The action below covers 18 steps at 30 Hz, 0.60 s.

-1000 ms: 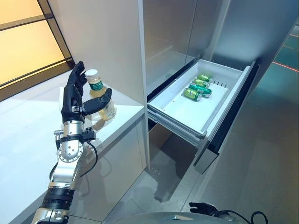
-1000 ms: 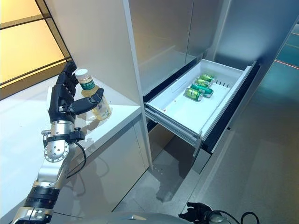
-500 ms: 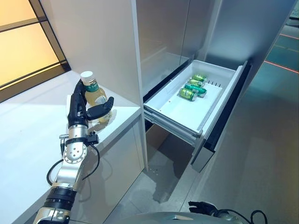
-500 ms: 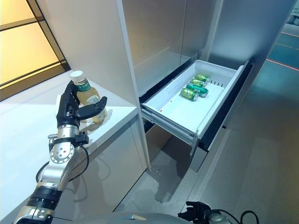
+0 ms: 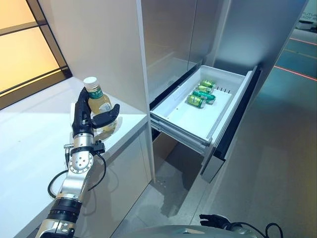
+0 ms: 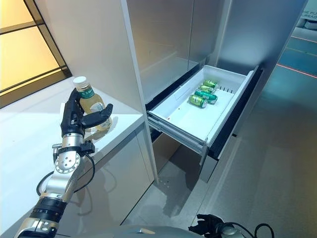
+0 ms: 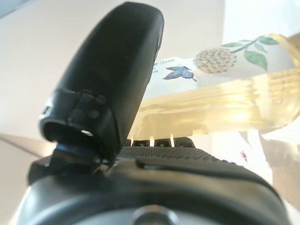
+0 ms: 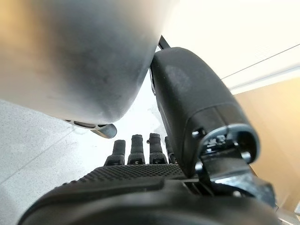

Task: Put drinks into fridge and close the fridge

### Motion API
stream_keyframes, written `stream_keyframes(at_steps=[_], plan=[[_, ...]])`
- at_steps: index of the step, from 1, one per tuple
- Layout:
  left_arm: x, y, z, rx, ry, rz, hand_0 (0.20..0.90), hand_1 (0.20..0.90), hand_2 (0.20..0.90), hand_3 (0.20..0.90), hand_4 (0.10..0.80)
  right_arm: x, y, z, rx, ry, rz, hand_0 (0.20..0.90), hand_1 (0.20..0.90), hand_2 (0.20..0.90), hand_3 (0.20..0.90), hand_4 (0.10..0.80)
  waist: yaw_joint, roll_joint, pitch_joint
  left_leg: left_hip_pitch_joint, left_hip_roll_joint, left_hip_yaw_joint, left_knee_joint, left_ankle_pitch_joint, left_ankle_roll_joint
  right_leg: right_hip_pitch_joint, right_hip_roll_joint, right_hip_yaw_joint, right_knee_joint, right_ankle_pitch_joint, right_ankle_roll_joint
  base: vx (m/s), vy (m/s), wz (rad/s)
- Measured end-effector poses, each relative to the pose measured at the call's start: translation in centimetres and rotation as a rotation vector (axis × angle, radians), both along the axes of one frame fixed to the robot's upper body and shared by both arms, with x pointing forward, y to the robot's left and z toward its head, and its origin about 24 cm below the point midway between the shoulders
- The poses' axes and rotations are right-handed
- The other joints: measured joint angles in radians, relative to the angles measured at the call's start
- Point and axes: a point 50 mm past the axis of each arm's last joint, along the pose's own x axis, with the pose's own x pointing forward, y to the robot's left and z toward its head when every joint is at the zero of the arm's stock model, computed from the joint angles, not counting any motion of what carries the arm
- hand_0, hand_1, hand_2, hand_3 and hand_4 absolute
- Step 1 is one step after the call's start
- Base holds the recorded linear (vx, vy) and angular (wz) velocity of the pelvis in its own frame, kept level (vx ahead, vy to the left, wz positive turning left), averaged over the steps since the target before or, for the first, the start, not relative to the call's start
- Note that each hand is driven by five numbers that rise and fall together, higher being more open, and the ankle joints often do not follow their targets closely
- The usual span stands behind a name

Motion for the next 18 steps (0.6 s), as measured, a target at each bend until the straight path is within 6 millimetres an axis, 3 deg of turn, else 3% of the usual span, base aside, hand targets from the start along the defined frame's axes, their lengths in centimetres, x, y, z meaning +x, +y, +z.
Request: stream_keyframes(at_steps=[18], plan=[[-0.13,0.03,0.35,-0.016,-0.045,0.014,0.900,0.900,0.900,0.900,0.800,0.25,0.19,0.12,-0.006,-0.003,0.025,0.900,0.900,0.900,0.900,0.800,-0.016,-0.007,-0.004,0.001,0.001,0.003,0.000,0.000,0.000,-0.001,0.000,0.004,0.000,0.001,-0.001,0.000,0.000,0.00]])
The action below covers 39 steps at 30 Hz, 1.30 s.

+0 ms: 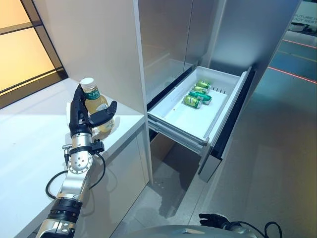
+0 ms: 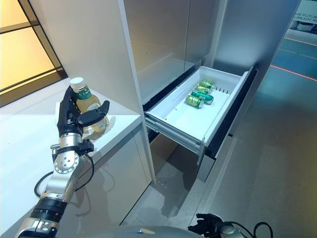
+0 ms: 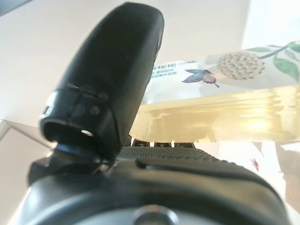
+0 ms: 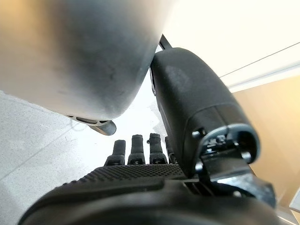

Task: Put drinks into fridge and close the fridge

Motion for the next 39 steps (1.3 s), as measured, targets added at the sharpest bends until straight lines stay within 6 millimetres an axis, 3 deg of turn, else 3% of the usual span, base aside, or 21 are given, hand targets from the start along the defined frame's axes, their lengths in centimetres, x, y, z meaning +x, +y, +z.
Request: stream_keyframes(at_steps=[4,5,6,7,8,9,10,11,29,34,39], plan=[[0.0,0.0,0.0,0.000,0.000,-0.001,0.900,0.900,0.900,0.900,0.800,0.0,0.0,0.0,-0.001,0.003,-0.001,0.900,0.900,0.900,0.900,0.800,-0.001,0.000,0.000,0.000,0.000,0.000,0.000,0.000,0.000,0.000,0.000,0.000,0.000,0.001,-0.002,0.000,0.000,0.00],[0.0,0.0,0.0,0.000,0.000,-0.001,0.808,0.808,0.808,0.793,0.693,0.0,0.0,0.0,-0.001,0.003,-0.001,0.900,0.900,0.900,0.900,0.800,-0.001,0.000,0.000,0.000,0.000,0.000,0.000,0.000,0.000,0.000,0.000,0.000,0.000,0.001,-0.002,0.000,0.000,0.00],[0.0,0.0,0.0,0.000,0.000,-0.001,0.540,0.540,0.540,0.480,0.380,0.0,0.0,0.0,-0.001,0.003,-0.001,0.900,0.900,0.900,0.900,0.800,-0.001,0.000,0.000,0.000,0.000,0.000,0.000,0.000,0.000,0.000,0.000,0.001,0.000,0.001,-0.002,0.000,0.000,0.00],[0.0,0.0,0.0,0.000,0.000,-0.002,0.540,0.540,0.540,0.480,0.380,0.0,0.0,0.0,-0.001,0.003,-0.001,0.900,0.900,0.900,0.900,0.800,-0.001,0.000,0.000,0.000,0.000,0.000,0.000,0.000,0.000,0.000,0.000,0.001,0.000,0.002,-0.002,0.000,0.000,0.00],[0.0,0.0,0.0,0.000,0.000,-0.002,0.500,0.500,0.500,0.433,0.333,0.0,0.0,0.0,-0.001,0.003,-0.001,0.900,0.900,0.900,0.900,0.800,-0.001,0.000,0.000,0.000,0.000,0.001,0.000,0.000,0.000,0.000,0.000,0.001,0.000,0.002,-0.003,0.000,0.000,0.00],[0.0,0.0,0.0,0.000,0.000,-0.001,0.394,0.394,0.394,0.310,0.210,0.0,0.0,0.0,-0.001,0.003,-0.001,0.900,0.900,0.900,0.900,0.800,-0.001,0.000,0.000,0.000,0.000,0.001,0.000,0.000,0.000,0.000,0.000,0.001,0.000,0.002,-0.003,0.000,0.000,0.00],[0.0,0.0,0.0,0.000,0.000,-0.001,0.394,0.394,0.394,0.310,0.210,0.0,0.0,0.0,-0.001,0.003,-0.001,0.900,0.900,0.900,0.900,0.800,-0.001,0.000,0.000,0.000,0.000,0.001,0.000,0.000,0.000,0.000,0.000,0.001,0.000,0.002,-0.003,0.000,0.000,0.00],[0.0,0.0,0.0,0.000,-0.001,-0.001,0.300,0.300,0.300,0.200,0.100,0.0,0.0,0.0,-0.001,0.004,-0.001,0.900,0.900,0.900,0.900,0.800,-0.001,0.000,-0.001,0.000,0.000,0.001,0.000,0.000,0.000,0.000,0.000,0.001,0.000,0.002,-0.004,0.000,0.000,0.00],[0.0,-0.1,0.5,-0.049,-0.050,-0.030,0.300,0.300,0.300,0.200,0.100,0.6,0.3,0.3,0.009,-0.033,0.008,0.900,0.900,0.900,0.900,0.800,-0.002,-0.002,-0.002,-0.003,0.001,0.004,0.000,0.000,0.000,-0.006,0.001,0.006,0.000,0.003,-0.005,0.000,0.000,0.00],[0.1,-1.1,1.5,-0.161,-0.099,-0.195,0.300,0.300,0.300,0.200,0.100,1.6,2.0,1.3,0.084,-0.131,0.047,0.900,0.900,0.900,0.900,0.800,-0.002,-0.012,0.004,-0.009,0.001,0.005,0.002,0.000,0.000,-0.013,0.001,0.008,0.000,0.004,-0.005,0.000,0.000,0.00],[-0.2,-3.6,3.2,-0.197,-0.173,-0.462,0.300,0.300,0.300,0.200,0.100,4.7,4.8,3.7,0.256,-0.283,0.113,0.900,0.900,0.900,0.900,0.800,-0.009,-0.017,0.009,-0.009,0.001,0.010,0.001,0.000,0.000,-0.015,0.002,0.014,0.000,0.004,-0.005,-0.005,-0.004,-0.01]])
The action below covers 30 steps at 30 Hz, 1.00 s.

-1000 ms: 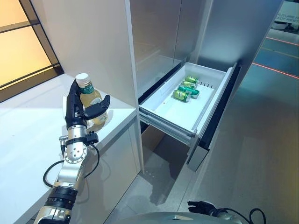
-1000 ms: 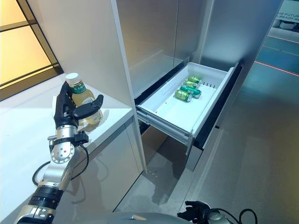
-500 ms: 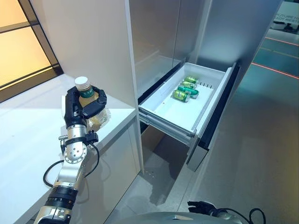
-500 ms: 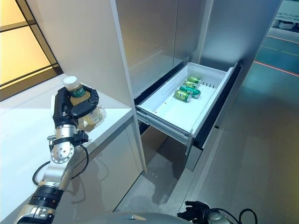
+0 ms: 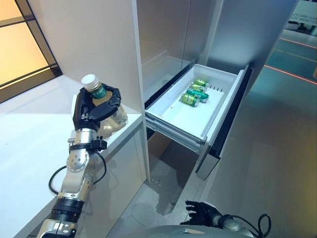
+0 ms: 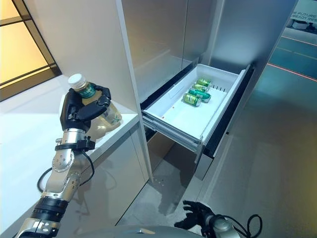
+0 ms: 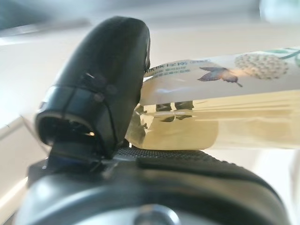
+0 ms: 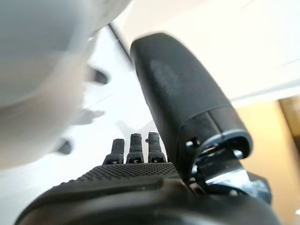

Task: Put drinks into fridge and close the fridge

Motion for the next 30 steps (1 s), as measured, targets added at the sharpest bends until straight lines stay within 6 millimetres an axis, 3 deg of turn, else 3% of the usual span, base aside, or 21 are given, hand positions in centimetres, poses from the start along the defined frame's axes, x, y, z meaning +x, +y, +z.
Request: stream_keyframes(at_steps=[4,5,9,14,19,22,30], plan=[[-0.6,-2.5,1.1,0.016,-0.071,-0.248,0.300,0.300,0.300,0.200,0.100,2.5,2.0,2.9,0.179,-0.121,0.079,0.900,0.900,0.900,0.900,0.800,-0.005,0.003,0.006,0.000,0.000,0.000,0.001,0.000,0.000,0.000,0.000,0.000,0.000,0.000,0.000,0.000,0.000,0.00],[-0.7,-2.8,1.3,0.024,-0.079,-0.279,0.300,0.300,0.300,0.200,0.100,2.8,2.2,3.3,0.197,-0.135,0.098,0.900,0.900,0.900,0.900,0.800,-0.006,0.004,0.006,0.000,0.000,0.000,0.002,0.000,0.000,0.000,0.000,0.000,0.000,0.000,0.000,0.000,0.000,0.00],[-1.3,-4.9,1.2,0.086,-0.091,-0.490,0.300,0.300,0.300,0.200,0.100,5.6,1.9,8.1,0.266,-0.292,0.264,0.900,0.900,0.900,0.900,0.800,-0.014,0.008,0.015,0.002,0.000,0.002,0.003,0.000,0.000,0.000,0.001,0.005,0.000,0.000,0.000,0.000,0.000,0.00],[-1.4,-5.7,0.4,0.097,-0.030,-0.606,0.300,0.300,0.300,0.200,0.100,7.9,0.7,13.0,0.321,-0.429,0.330,0.900,0.900,0.900,0.900,0.800,-0.019,0.015,0.026,0.002,0.000,0.009,0.002,-0.001,0.000,-0.002,0.002,0.012,0.000,0.001,-0.001,-0.003,0.002,-0.02],[-1.5,-5.7,0.1,0.135,0.002,-0.658,0.300,0.300,0.300,0.200,0.100,9.3,1.0,16.5,0.457,-0.490,0.366,0.900,0.900,0.900,0.900,0.800,-0.019,0.016,0.029,0.002,0.000,0.014,0.003,-0.002,0.000,-0.004,0.002,0.015,0.000,0.001,-0.001,-0.002,-0.001,-0.02],[-1.5,-5.9,-0.2,0.142,0.031,-0.683,0.300,0.300,0.300,0.200,0.100,9.6,1.5,17.5,0.529,-0.485,0.382,0.900,0.900,0.900,0.900,0.800,-0.014,0.016,0.029,0.002,0.000,0.015,0.003,-0.003,0.000,-0.004,0.002,0.015,0.000,0.001,-0.001,0.000,0.000,0.00],[-1.6,-6.4,-0.8,0.149,0.087,-0.707,0.300,0.300,0.300,0.200,0.100,9.3,1.0,17.1,0.539,-0.379,0.381,0.900,0.900,0.900,0.900,0.800,-0.006,0.013,0.032,-0.002,0.000,0.017,0.003,-0.003,0.000,-0.008,0.002,0.015,0.000,0.001,-0.001,0.000,0.000,0.00]])
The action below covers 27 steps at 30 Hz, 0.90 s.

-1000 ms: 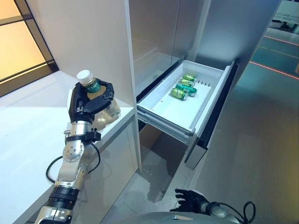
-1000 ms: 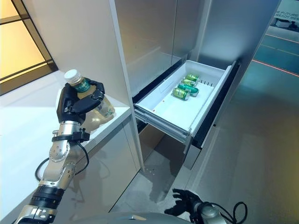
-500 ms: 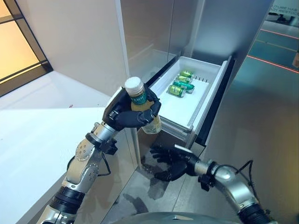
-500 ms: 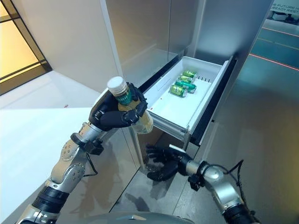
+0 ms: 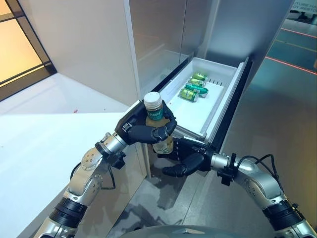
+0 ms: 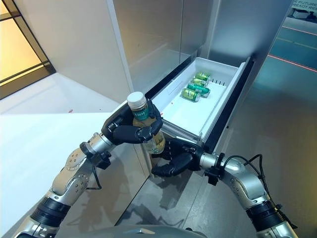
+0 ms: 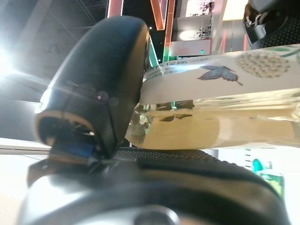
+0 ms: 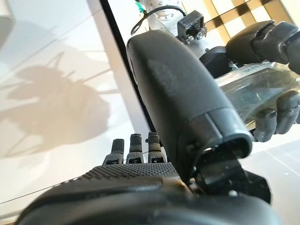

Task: Put drinks into fridge and close the fridge

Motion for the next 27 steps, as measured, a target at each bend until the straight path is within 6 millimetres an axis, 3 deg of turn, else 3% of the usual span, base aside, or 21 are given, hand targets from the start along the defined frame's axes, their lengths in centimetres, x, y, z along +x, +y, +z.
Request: stream_keyframes(at_steps=[14,21,27], plan=[[0.2,-0.4,-0.3,0.002,0.039,0.031,0.300,0.300,0.300,0.200,0.100,0.3,0.3,0.0,-0.021,0.021,-0.038,0.900,0.900,0.900,0.900,0.800,-0.004,0.001,0.001,-0.008,0.000,0.003,0.000,0.000,0.000,-0.010,0.000,0.003,0.000,0.002,-0.003,0.000,0.000,0.00],[0.0,-1.8,-1.8,0.028,0.129,-0.021,0.300,0.300,0.300,0.200,0.100,1.9,2.1,2.6,0.053,-0.086,-0.129,0.900,0.900,0.900,0.900,0.800,-0.013,0.005,0.003,-0.009,0.001,0.007,0.001,0.000,0.000,-0.012,0.001,0.005,0.000,0.002,-0.003,0.000,0.000,0.00],[0.0,-1.6,-1.7,0.038,0.113,0.002,0.300,0.300,0.300,0.200,0.100,2.0,2.3,2.7,0.062,-0.080,-0.153,0.900,0.900,0.900,0.900,0.800,-0.011,0.008,0.006,-0.010,0.001,0.006,0.000,0.000,0.000,-0.011,0.001,0.003,0.000,0.002,-0.003,0.000,0.000,0.00]])
